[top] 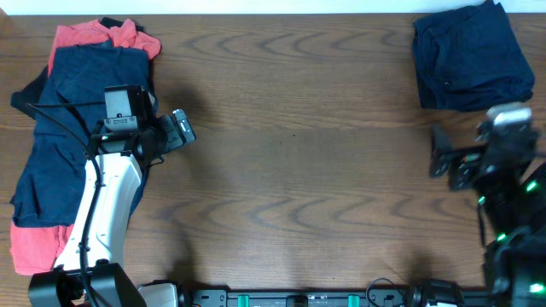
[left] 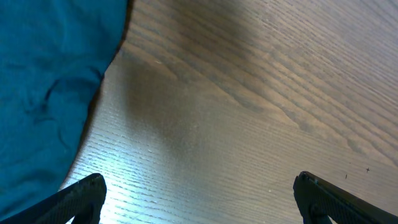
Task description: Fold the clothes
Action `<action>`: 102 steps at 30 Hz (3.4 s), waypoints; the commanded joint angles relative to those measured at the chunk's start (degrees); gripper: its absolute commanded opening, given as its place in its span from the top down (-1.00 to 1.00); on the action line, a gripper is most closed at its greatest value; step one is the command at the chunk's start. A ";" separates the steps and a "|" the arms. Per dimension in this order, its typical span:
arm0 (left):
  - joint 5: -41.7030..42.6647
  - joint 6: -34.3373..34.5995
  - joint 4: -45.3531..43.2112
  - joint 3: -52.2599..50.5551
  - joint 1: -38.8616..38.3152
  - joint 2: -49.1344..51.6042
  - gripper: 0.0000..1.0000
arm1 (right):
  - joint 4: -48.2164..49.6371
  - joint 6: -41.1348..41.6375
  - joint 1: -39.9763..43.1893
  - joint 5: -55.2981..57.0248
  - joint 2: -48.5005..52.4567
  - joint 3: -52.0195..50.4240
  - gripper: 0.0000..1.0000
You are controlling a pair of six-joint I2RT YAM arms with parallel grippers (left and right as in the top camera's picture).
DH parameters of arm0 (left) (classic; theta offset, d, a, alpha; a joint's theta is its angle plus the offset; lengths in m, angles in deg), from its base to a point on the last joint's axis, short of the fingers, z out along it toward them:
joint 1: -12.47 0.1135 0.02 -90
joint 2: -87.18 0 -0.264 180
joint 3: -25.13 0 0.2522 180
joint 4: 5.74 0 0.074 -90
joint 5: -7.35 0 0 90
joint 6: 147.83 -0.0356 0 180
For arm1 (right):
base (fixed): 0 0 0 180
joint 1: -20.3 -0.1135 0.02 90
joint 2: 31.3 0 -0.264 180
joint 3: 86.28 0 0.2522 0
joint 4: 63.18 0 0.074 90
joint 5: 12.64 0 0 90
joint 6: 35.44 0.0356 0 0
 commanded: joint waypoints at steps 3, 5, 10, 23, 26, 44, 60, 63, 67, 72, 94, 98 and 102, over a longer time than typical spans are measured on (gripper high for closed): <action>-0.70 0.09 0.00 -0.13 0.24 -0.02 -0.96 | 9.35 0.59 -1.95 -0.42 -8.81 -14.23 -0.98; -0.70 0.09 0.00 -0.13 0.24 -0.02 -0.96 | 12.72 0.59 -2.56 -0.42 -11.52 -18.67 -0.98; -0.70 0.09 0.00 -0.13 0.24 -0.02 -0.96 | 18.91 0.61 -5.01 -0.39 -19.26 -29.83 -0.99; -0.70 0.09 0.00 -0.13 0.24 -0.02 -0.96 | 23.34 0.66 -6.36 1.57 -34.86 -46.66 -0.99; -0.70 0.09 0.00 -0.13 0.24 -0.02 -0.96 | 26.10 0.66 -6.36 2.25 -35.98 -48.85 -0.99; -0.70 0.09 0.00 -0.13 0.24 -0.02 -0.96 | 27.34 4.22 -6.43 6.51 -37.68 -51.63 -0.99; -0.70 0.09 0.00 -0.13 0.24 -0.02 -0.96 | 27.34 4.04 -6.40 7.32 -37.64 -51.63 -0.99; -0.70 0.09 0.00 -0.13 0.24 -0.02 -0.96 | 27.34 4.04 -6.40 7.32 -37.64 -51.63 -0.99; -0.70 0.09 0.00 -0.13 0.24 -0.02 -0.96 | 27.34 4.04 -6.40 7.32 -37.64 -51.63 -0.98; -0.70 0.09 0.00 -0.13 0.24 -0.02 -0.96 | 27.34 4.04 -6.40 7.32 -37.64 -51.63 -0.99; 8.96 -23.82 -16.61 -13.40 -2.56 -25.07 -0.96 | 27.34 4.04 -6.40 7.32 -37.64 -51.63 -0.98; 8.33 -23.82 -18.27 -19.67 -2.38 -34.84 -0.96 | 27.34 4.04 -6.40 7.32 -37.64 -51.63 -0.99; 7.43 -23.78 -18.53 -25.31 -2.38 -45.38 -0.96 | 27.34 4.04 -6.40 7.32 -37.64 -51.63 -0.98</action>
